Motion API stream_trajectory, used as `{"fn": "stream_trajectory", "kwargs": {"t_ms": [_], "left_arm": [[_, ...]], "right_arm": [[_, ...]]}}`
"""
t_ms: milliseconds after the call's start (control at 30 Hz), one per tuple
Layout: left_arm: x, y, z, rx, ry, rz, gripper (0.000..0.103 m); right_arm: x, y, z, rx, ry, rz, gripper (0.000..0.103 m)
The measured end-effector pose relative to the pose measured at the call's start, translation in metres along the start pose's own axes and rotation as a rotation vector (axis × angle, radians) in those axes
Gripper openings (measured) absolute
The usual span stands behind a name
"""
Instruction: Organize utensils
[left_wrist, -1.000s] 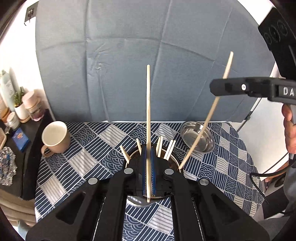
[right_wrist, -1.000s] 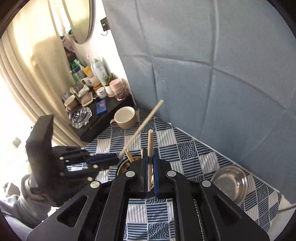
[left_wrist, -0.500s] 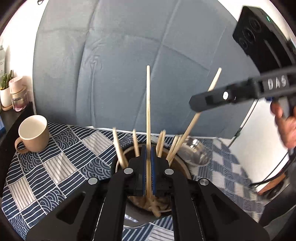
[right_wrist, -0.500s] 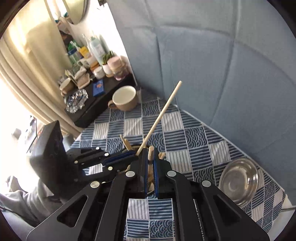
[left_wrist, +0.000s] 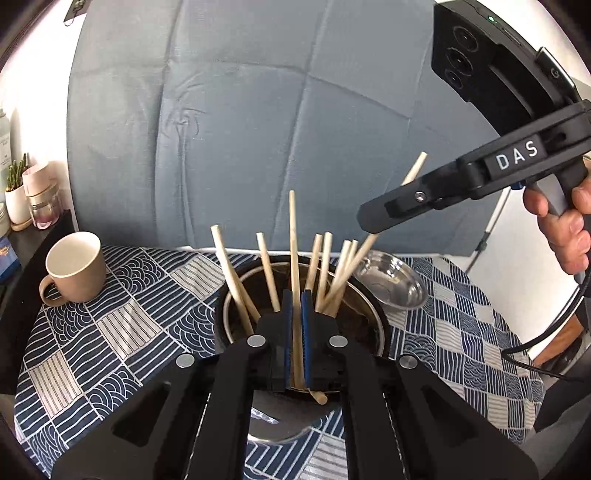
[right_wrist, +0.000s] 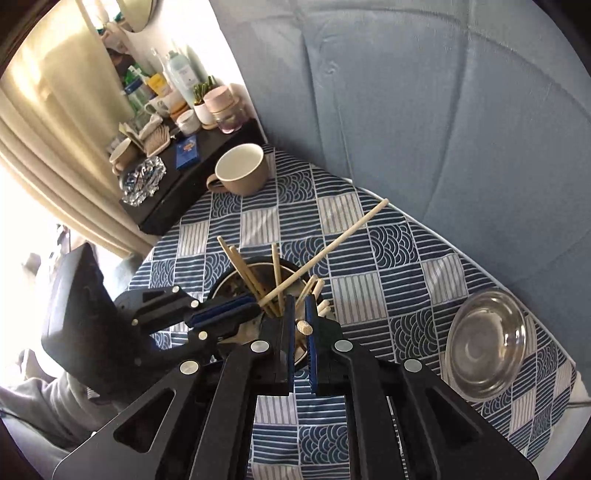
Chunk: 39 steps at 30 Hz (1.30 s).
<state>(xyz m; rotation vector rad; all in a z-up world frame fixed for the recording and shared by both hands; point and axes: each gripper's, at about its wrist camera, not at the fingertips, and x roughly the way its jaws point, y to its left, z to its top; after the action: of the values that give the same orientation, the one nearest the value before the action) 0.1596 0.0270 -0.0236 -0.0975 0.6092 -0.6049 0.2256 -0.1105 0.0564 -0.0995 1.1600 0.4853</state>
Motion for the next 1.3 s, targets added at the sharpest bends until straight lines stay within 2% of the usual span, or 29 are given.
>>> {"fn": "stream_trajectory", "kwargs": {"t_ms": [200, 233, 267, 300, 333, 400, 467, 733, 833, 933, 967, 1033, 1100, 1300], "left_arm": [[-0.004, -0.002, 0.003, 0.003, 0.06, -0.004, 0.005], [0.0, -0.002, 0.004, -0.001, 0.087, -0.02, 0.008], [0.003, -0.002, 0.004, 0.006, 0.105, -0.015, 0.015], [0.005, -0.002, 0.003, 0.018, 0.112, 0.002, 0.017], [0.005, -0.004, 0.003, 0.041, 0.108, 0.024, 0.017], [0.003, -0.004, 0.004, 0.035, 0.11, 0.009, 0.019], [-0.004, -0.002, 0.004, 0.016, 0.089, -0.009, 0.027], [-0.017, 0.0, 0.011, 0.023, 0.073, 0.015, 0.029], [-0.023, 0.0, 0.014, 0.019, 0.055, 0.034, 0.045], [-0.028, 0.0, 0.016, 0.022, 0.05, 0.053, 0.048], [-0.029, 0.0, 0.017, 0.024, 0.053, 0.067, 0.049], [-0.032, 0.0, 0.016, 0.027, 0.053, 0.083, 0.05], [-0.038, -0.001, 0.016, 0.022, 0.046, 0.101, 0.055], [-0.051, -0.001, 0.013, 0.012, 0.056, 0.164, 0.063]], "right_arm": [[0.001, 0.0, -0.002, -0.002, 0.004, -0.002, 0.007], [0.001, 0.001, -0.003, -0.002, 0.005, -0.001, 0.007], [0.002, 0.001, -0.003, -0.003, 0.007, 0.0, 0.007], [0.002, 0.002, -0.003, -0.004, 0.007, 0.0, 0.007], [0.002, 0.002, -0.004, -0.004, 0.007, 0.001, 0.008], [0.002, 0.002, -0.004, -0.007, 0.007, 0.004, 0.008], [0.0, 0.002, -0.005, -0.005, 0.004, 0.003, 0.008], [-0.006, -0.001, -0.007, 0.01, -0.013, 0.003, 0.008], [-0.007, 0.001, -0.008, 0.002, -0.017, -0.006, 0.008], [-0.008, 0.002, -0.01, -0.001, -0.02, -0.014, 0.008], [-0.009, 0.002, -0.01, -0.002, -0.02, -0.017, 0.01], [-0.01, 0.003, -0.012, -0.002, -0.024, -0.02, 0.024], [-0.011, 0.005, -0.014, -0.007, -0.026, -0.024, 0.031], [-0.014, 0.009, -0.022, -0.015, -0.029, -0.018, 0.041]]}}
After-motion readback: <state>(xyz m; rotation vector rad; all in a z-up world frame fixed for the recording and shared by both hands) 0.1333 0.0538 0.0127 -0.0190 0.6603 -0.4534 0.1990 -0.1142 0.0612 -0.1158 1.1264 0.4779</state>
